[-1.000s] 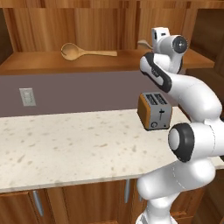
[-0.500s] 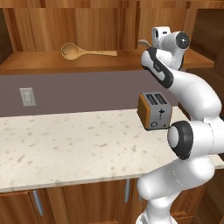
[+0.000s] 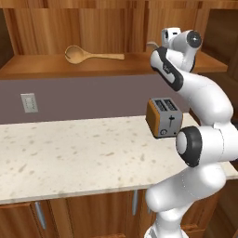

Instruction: Organize the utensils by type. Pick up the wooden spoons from the counter and place them in the open cabinet. Then pick up the metallic utensils from the counter and place them in the open drawer.

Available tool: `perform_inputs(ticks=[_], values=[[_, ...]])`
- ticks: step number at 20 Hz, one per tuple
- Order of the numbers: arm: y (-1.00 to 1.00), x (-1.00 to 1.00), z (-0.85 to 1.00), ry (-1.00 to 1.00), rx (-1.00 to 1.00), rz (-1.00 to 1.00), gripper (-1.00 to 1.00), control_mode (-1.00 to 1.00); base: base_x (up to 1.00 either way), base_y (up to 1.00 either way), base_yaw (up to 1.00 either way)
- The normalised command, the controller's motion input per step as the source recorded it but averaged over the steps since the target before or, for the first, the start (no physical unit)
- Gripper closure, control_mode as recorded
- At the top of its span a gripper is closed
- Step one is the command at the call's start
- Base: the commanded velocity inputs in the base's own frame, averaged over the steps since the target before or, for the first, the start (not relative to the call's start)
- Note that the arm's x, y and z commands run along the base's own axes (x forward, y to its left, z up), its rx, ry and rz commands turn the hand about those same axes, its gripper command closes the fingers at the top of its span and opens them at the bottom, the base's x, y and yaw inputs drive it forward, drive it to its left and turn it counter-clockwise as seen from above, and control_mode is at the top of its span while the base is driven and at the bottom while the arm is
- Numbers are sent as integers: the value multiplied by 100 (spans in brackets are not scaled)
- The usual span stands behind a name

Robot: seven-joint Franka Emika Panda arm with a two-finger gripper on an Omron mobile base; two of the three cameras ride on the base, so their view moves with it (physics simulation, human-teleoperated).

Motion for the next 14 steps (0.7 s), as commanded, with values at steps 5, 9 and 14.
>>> perform_inputs(ticks=[5,9,14], values=[[0,15,1,0,0,1,100,-100,0,0,0],[0,9,9,0,0,1,100,-100,0,0,0],[0,2,22,-1,0,0,100,-100,0,0,0]])
